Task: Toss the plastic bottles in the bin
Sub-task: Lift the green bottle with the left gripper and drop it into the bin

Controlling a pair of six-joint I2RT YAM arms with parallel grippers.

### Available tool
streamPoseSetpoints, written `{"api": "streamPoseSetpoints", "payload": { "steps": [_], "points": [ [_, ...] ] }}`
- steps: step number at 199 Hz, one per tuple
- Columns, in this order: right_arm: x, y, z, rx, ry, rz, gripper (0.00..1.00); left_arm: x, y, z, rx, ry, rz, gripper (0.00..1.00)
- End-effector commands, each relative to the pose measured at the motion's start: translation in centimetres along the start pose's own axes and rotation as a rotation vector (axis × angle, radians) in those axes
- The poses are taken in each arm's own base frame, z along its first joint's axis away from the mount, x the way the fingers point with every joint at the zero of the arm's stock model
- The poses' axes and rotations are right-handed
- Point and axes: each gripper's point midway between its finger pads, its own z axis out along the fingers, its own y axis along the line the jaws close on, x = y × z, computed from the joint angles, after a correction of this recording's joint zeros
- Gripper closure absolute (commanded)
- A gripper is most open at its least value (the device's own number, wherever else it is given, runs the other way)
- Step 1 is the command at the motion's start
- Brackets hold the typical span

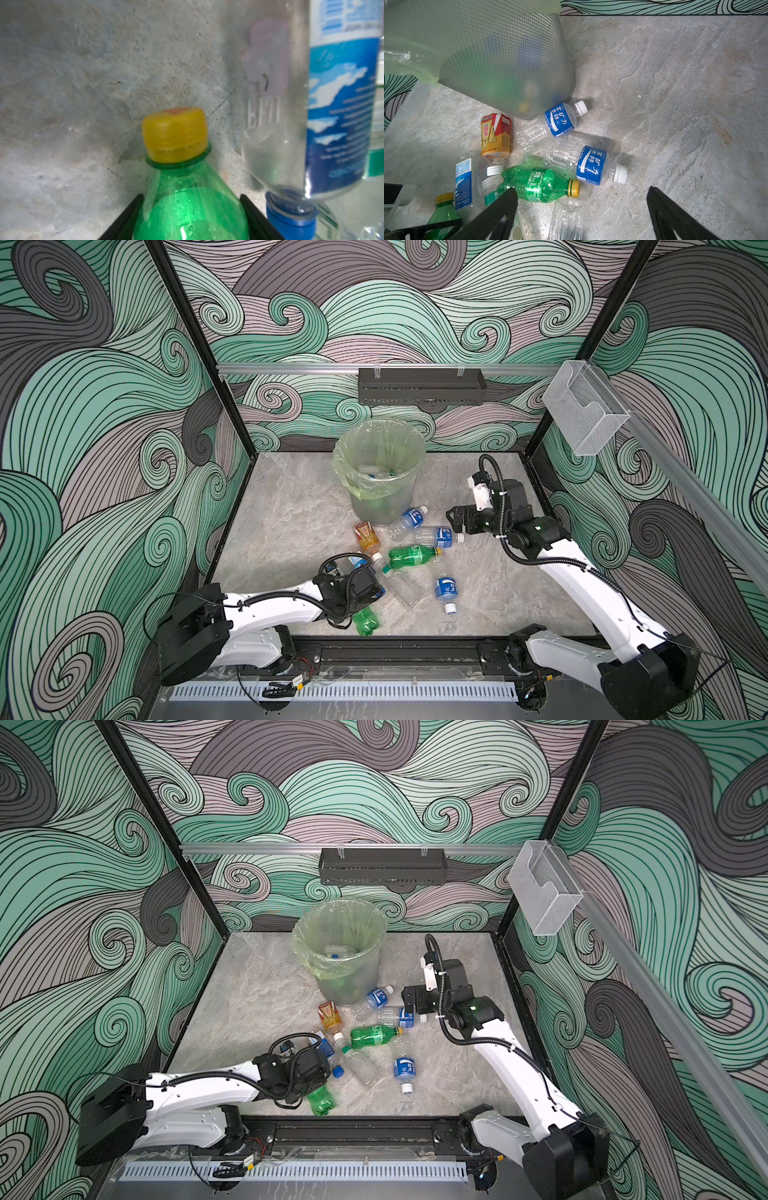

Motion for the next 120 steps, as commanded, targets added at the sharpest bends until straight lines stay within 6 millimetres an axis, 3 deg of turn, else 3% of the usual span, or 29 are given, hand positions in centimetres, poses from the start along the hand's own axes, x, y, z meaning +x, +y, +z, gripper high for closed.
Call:
{"api": "streamPoseSetpoints", "payload": {
  "steps": [1, 44, 72, 120],
  "points": [
    [0.3, -0.7, -0.5, 0.03, -0.001, -0.008, 0.03, 0.3, 0.9, 0.5, -0.021, 0.007, -0.027, 0.4],
    [0.7, -0.8, -0.6, 0.036, 0.0, -0.004, 0.03, -1.7, 1.2, -1.6, -0.052, -0.08, 0.076, 0.52],
    [1.2, -0.9, -0.7, 0.042, 0.017, -0.004, 0.03, -4.6, 1.4, -4.7, -0.083, -0.206, 0.203, 0.53],
    [2.3, -1.6, -1.3, 0.073, 0.018, 0.003, 0.03, -9.1, 3.8, -10.4, -0.106, -0.36, 0.305, 0.54]
  ]
}}
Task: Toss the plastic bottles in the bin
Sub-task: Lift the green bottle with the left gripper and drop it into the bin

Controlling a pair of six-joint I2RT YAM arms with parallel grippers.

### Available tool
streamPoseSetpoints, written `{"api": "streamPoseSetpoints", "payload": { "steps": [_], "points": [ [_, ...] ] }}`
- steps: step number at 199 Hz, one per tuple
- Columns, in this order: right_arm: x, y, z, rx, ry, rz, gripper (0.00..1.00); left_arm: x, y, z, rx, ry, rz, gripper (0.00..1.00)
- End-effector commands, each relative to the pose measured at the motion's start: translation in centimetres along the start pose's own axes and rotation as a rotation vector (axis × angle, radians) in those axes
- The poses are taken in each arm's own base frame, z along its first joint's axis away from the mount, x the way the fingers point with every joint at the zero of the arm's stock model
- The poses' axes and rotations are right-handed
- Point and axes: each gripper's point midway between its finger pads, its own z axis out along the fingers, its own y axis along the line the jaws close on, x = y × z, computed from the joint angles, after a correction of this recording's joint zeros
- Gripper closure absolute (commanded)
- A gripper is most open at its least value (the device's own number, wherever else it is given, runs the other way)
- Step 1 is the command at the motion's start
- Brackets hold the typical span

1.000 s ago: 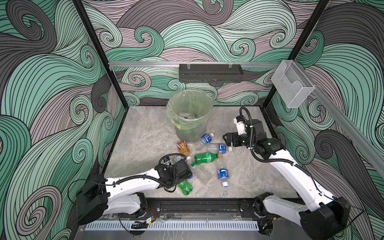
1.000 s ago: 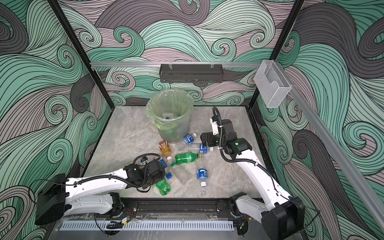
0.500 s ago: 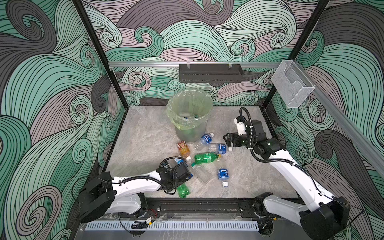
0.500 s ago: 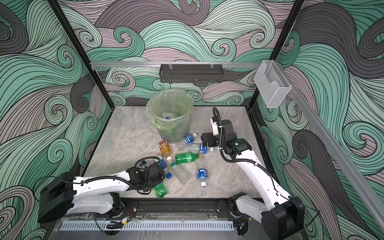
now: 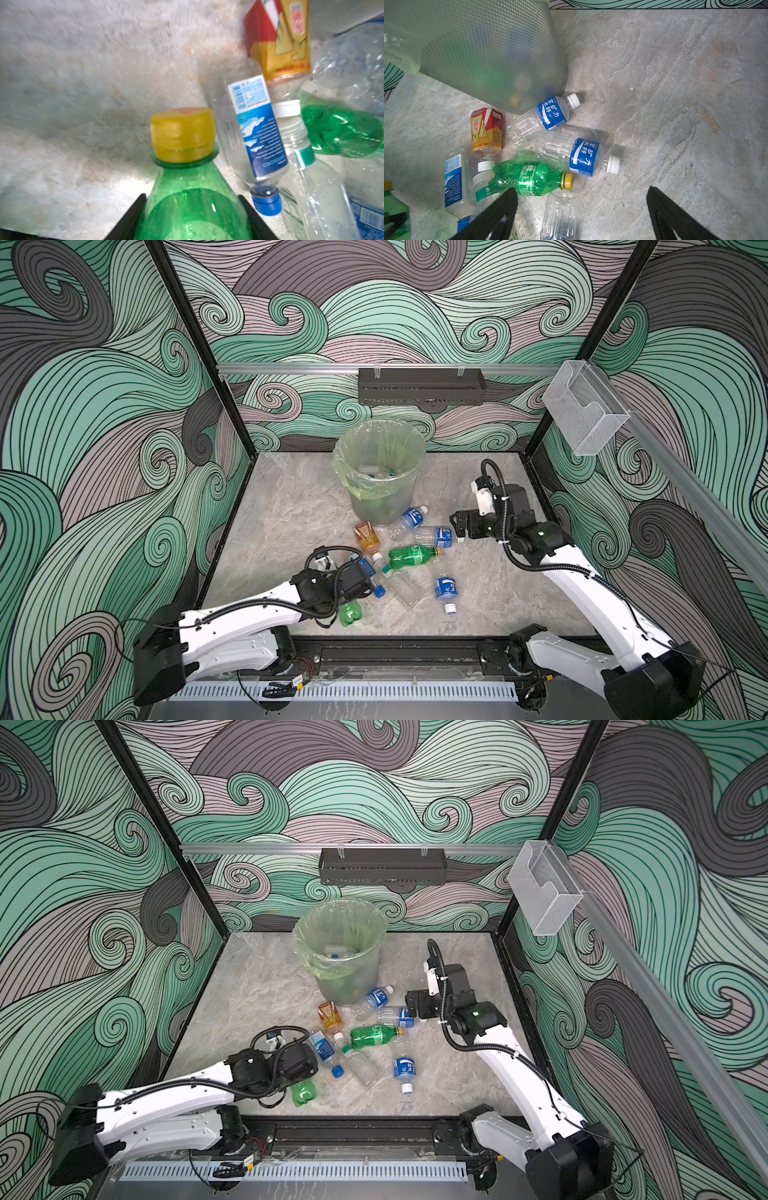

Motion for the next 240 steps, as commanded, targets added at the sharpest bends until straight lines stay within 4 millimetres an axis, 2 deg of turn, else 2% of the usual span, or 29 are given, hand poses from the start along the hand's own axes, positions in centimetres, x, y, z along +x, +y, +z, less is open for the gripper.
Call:
{"api": "streamPoseSetpoints", "payload": {
  "steps": [1, 34, 61, 78, 114, 142, 158, 175, 204, 208, 214, 218, 220, 221, 228, 240],
  "points": [
    [0.8, -0.8, -0.5, 0.034, 0.005, 0.003, 0.03, -3.3, 3.6, -2.4, -0.093, -0.116, 0.137, 0.55],
    [1.7, -0.9, -0.2, 0.036, 0.017, 0.029, 0.03, -7.9, 4.1, -5.0, -0.033, -0.251, 0.171, 0.61],
    [2.2, -0.7, -0.1, 0.021, 0.024, 0.048, 0.03, -11.2, 3.6, -7.2, 0.035, -0.358, 0.167, 0.62],
    [2.4, -0.8, -0.2, 0.02, 0.022, 0.05, 0.03, -12.5, 2.1, -8.3, 0.104, -0.403, 0.207, 0.63],
    [2.8, -1.1, -0.5, 0.039, 0.024, 0.033, 0.03, -13.9, -0.9, -10.0, 0.174, -0.378, 0.351, 0.63],
    [3.2, -1.3, -0.6, 0.046, 0.026, 0.032, 0.03, -15.4, -3.5, -11.5, 0.248, -0.403, 0.385, 0.62],
    [3.5, -1.4, -0.6, 0.047, 0.033, 0.032, 0.03, -16.6, -5.7, -12.5, 0.319, -0.428, 0.394, 0.62],
    [3.7, -1.5, -0.6, 0.051, 0.039, 0.032, 0.03, -19.0, -8.9, -14.5, 0.404, -0.458, 0.416, 0.62],
    [3.6, -1.4, -0.8, 0.047, 0.031, 0.045, 0.04, -25.9, -16.0, -18.1, 0.537, -0.514, 0.44, 0.61],
    [3.6, -1.3, -0.8, 0.044, 0.031, 0.048, 0.04, -26.9, -17.0, -18.3, 0.554, -0.515, 0.439, 0.57],
    [3.7, -1.4, -1.0, 0.045, 0.029, 0.053, 0.04, -28.4, -18.4, -18.5, 0.575, -0.516, 0.436, 0.41],
    [3.6, -1.3, -1.1, 0.043, 0.026, 0.056, 0.04, -29.3, -19.3, -18.4, 0.582, -0.513, 0.436, 0.34],
    [3.7, -1.4, -1.1, 0.044, 0.026, 0.057, 0.04, -29.8, -19.4, -18.6, 0.584, -0.519, 0.43, 0.32],
    [3.8, -1.4, -1.1, 0.045, 0.027, 0.058, 0.04, -29.9, -19.7, -17.8, 0.575, -0.504, 0.432, 0.32],
    [3.9, -1.4, -1.3, 0.043, 0.025, 0.065, 0.04, -31.5, -20.7, -16.7, 0.56, -0.487, 0.414, 0.3],
    [4.2, -1.3, -1.6, 0.037, 0.024, 0.077, 0.04, -33.4, -21.6, -16.0, 0.568, -0.459, 0.364, 0.26]
  ]
}}
